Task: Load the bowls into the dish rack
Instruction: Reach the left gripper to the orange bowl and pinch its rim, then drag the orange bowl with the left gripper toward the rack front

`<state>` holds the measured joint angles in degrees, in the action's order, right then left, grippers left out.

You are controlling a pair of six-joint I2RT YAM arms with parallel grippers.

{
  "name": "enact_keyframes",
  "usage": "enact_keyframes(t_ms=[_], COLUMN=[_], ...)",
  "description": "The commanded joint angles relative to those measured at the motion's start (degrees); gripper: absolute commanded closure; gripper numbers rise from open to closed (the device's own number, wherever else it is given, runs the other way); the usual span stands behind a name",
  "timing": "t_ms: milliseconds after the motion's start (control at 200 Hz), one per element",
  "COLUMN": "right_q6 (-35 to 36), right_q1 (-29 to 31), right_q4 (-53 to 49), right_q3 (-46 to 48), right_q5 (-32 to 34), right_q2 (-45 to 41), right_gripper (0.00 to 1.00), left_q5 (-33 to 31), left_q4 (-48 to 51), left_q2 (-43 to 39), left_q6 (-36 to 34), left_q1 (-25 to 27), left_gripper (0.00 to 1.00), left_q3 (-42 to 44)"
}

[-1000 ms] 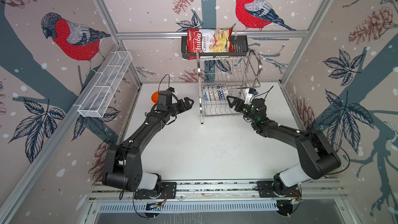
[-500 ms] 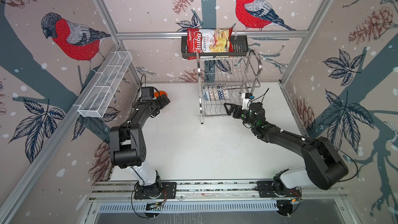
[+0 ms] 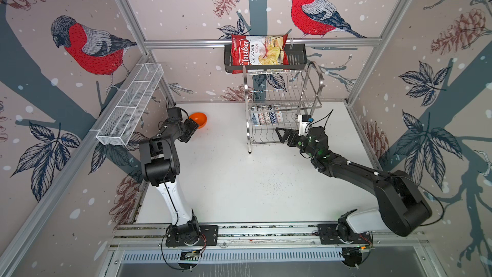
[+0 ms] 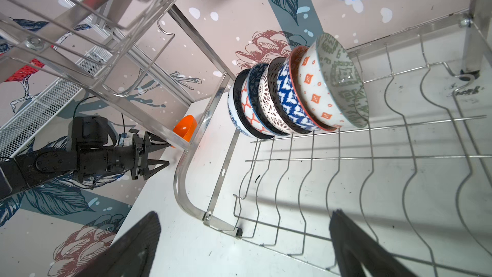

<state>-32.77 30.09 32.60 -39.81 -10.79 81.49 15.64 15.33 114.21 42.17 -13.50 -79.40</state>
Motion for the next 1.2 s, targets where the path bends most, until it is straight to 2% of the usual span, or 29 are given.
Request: enact_keyframes(t_ms=[0, 220, 365, 460, 595, 690, 790, 880, 950, 1025, 1191], right_q6=[0.96, 1.22, 1.31, 0.86, 0.30, 0.25, 0.08, -0.18, -0.61, -0.89, -1.13], right_q1=[0.18, 0.08, 0.09, -0.21, -0.71, -0.75, -0.92, -1.14, -1.41, -1.57, -2.04], right_q4=[2.08, 1.93, 2.34, 2.53, 3.28, 3.47, 3.56, 3.76, 4.41, 5.18, 5.07], right_q3=[-0.19, -0.42, -0.14, -0.01, 0.51, 0.90, 1.17, 1.31, 1.81, 2.59, 3.32], right_q5=[-1.17, -1.52, -1.51, -1.80, -1.88, -1.57, -1.05, -0.89, -0.74, -0.37, 0.85], right_q2=[-0.11, -0.11, -0.35, -0.10, -0.45, -1.01, -1.25, -1.31, -1.41, -2.35, -3.60], right_gripper=[0.00, 0.00, 0.00, 0.01, 0.00, 0.00, 0.00, 0.01, 0.00, 0.00, 0.01], left_q5=[2.00, 0.59, -1.25, -2.08, -2.59, -2.63, -3.39, -3.60, -3.26, -2.49, -1.47], left_q4=[-2.70, -4.01, -1.85, -0.51, 0.74, 1.12, 2.17, 2.93, 3.12, 2.44, 2.21], left_q2=[0.79, 2.33, 4.06, 5.19, 6.69, 7.07, 7.06, 6.61, 5.91, 4.45, 1.09], left_q6=[3.45, 6.43, 5.61, 4.66, 3.11, 2.18, 0.71, -0.52, -1.29, -1.86, -4.22], left_q1=[-0.21, -0.29, -0.31, -0.31, -0.35, -0.30, -0.30, -0.30, -0.30, -0.08, 0.90], left_gripper=[0.27, 0.33, 0.45, 0.58, 0.60, 0.67, 0.82, 0.86, 0.97, 1.00, 1.00], left_q3=[-0.76, -2.33, -5.05, -6.10, -6.56, -6.68, -7.26, -7.24, -6.55, -4.89, -1.63])
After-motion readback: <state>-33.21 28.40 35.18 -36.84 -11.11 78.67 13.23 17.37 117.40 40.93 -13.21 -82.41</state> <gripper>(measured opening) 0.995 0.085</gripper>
